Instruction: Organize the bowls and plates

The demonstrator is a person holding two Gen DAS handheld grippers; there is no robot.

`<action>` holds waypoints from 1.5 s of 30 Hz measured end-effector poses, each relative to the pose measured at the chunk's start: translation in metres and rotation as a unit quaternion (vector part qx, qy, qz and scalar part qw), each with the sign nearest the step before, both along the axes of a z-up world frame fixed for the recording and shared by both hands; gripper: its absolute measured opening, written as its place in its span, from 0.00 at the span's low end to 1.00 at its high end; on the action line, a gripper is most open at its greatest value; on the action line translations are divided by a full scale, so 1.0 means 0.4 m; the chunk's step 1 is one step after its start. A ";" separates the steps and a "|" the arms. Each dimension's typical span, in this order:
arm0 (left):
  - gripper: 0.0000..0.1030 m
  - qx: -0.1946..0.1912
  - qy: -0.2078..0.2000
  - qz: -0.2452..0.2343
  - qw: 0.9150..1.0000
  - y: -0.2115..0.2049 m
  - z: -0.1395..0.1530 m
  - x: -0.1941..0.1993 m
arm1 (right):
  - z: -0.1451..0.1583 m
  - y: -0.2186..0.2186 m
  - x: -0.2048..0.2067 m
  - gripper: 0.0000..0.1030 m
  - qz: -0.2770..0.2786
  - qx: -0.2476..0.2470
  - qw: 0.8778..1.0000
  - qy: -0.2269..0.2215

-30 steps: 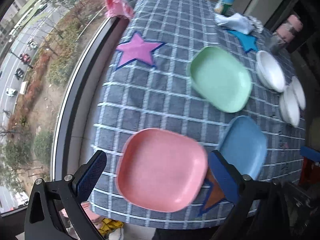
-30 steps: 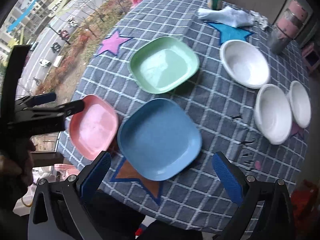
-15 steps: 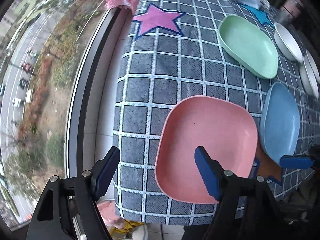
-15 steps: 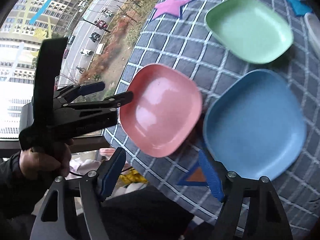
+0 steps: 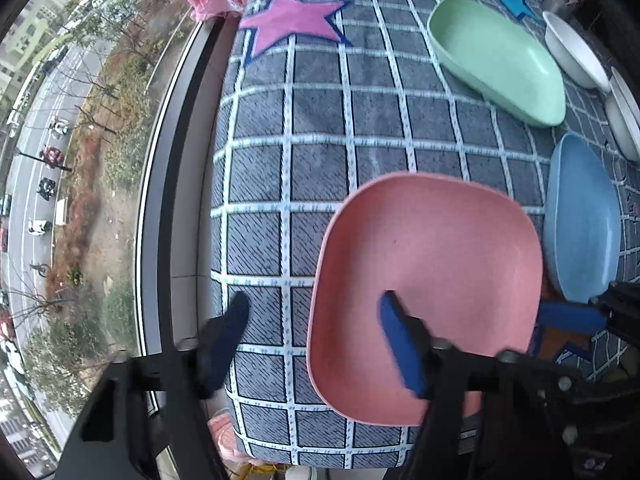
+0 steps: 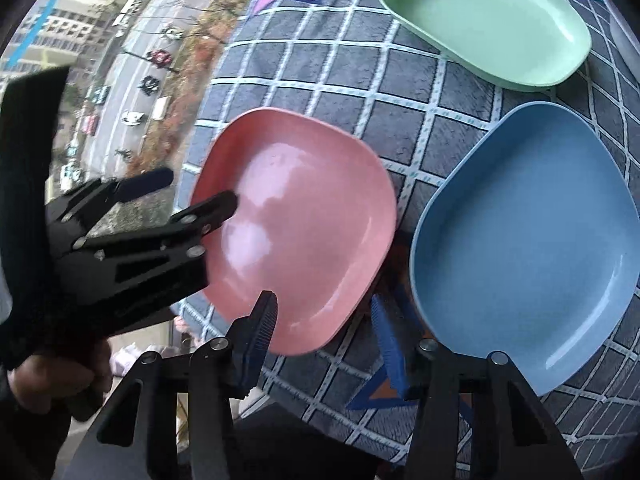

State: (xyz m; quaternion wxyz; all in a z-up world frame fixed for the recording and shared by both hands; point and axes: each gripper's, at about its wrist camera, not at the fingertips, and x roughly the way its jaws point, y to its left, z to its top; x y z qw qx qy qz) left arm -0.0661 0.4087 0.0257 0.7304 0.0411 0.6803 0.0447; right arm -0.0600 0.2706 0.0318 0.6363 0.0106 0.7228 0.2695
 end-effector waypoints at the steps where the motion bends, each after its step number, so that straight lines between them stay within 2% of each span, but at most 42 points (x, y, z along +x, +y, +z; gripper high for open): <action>1: 0.45 0.005 0.005 -0.002 1.000 -0.002 -0.006 -0.002 | -0.005 0.002 0.002 0.50 -0.003 -0.008 1.000 0.002; 2: 0.36 0.005 0.008 -0.002 1.000 0.000 -0.006 -0.005 | -0.008 0.006 0.002 0.50 -0.006 -0.012 1.000 0.004; 4: 0.28 -0.006 0.012 0.005 1.000 0.002 -0.014 -0.007 | -0.022 0.022 -0.006 0.50 -0.009 -0.020 1.000 0.009; 5: 0.24 -0.010 0.012 0.008 1.000 0.003 -0.016 -0.008 | -0.013 0.027 -0.004 0.35 -0.008 -0.023 1.000 0.011; 9: 0.21 -0.008 0.012 0.026 1.000 0.022 -0.018 -0.012 | -0.022 0.054 0.002 0.11 -0.001 -0.046 0.999 0.003; 11: 0.16 -0.025 0.015 0.036 0.999 0.032 -0.008 -0.016 | -0.027 0.045 0.011 0.11 -0.006 -0.042 0.999 0.011; 14: 0.16 -0.014 -0.003 0.026 1.000 0.044 0.031 -0.027 | -0.003 0.032 0.020 0.10 -0.011 -0.033 0.999 0.014; 16: 0.16 -0.012 -0.011 0.029 0.999 0.041 0.069 -0.037 | 0.030 0.033 0.023 0.10 -0.001 -0.027 1.000 0.006; 19: 0.16 -0.030 -0.008 0.043 0.999 0.035 0.112 -0.042 | 0.084 0.027 0.029 0.10 0.015 -0.021 1.000 -0.005; 22: 0.16 -0.045 -0.018 0.021 0.999 -0.019 0.154 -0.020 | 0.142 -0.025 0.034 0.10 0.010 -0.022 1.000 -0.017; 25: 0.16 -0.056 -0.028 -0.027 0.998 -0.110 0.173 0.030 | 0.164 -0.108 0.054 0.10 -0.028 -0.039 0.999 -0.016; 31: 0.16 -0.060 -0.029 -0.110 0.992 -0.288 0.159 0.118 | 0.167 -0.260 0.052 0.11 -0.116 -0.074 0.990 0.013; 36: 0.16 -0.055 -0.014 -0.156 0.986 -0.363 0.137 0.146 | 0.169 -0.323 0.045 0.11 -0.160 -0.076 0.984 0.030; 40: 0.16 -0.053 0.000 -0.159 0.986 -0.369 0.103 0.148 | 0.143 -0.324 0.030 0.11 -0.171 -0.080 0.981 0.038; 45: 0.16 -0.046 0.013 -0.150 0.988 -0.357 0.074 0.161 | 0.106 -0.273 0.055 0.11 -0.169 -0.083 0.982 0.033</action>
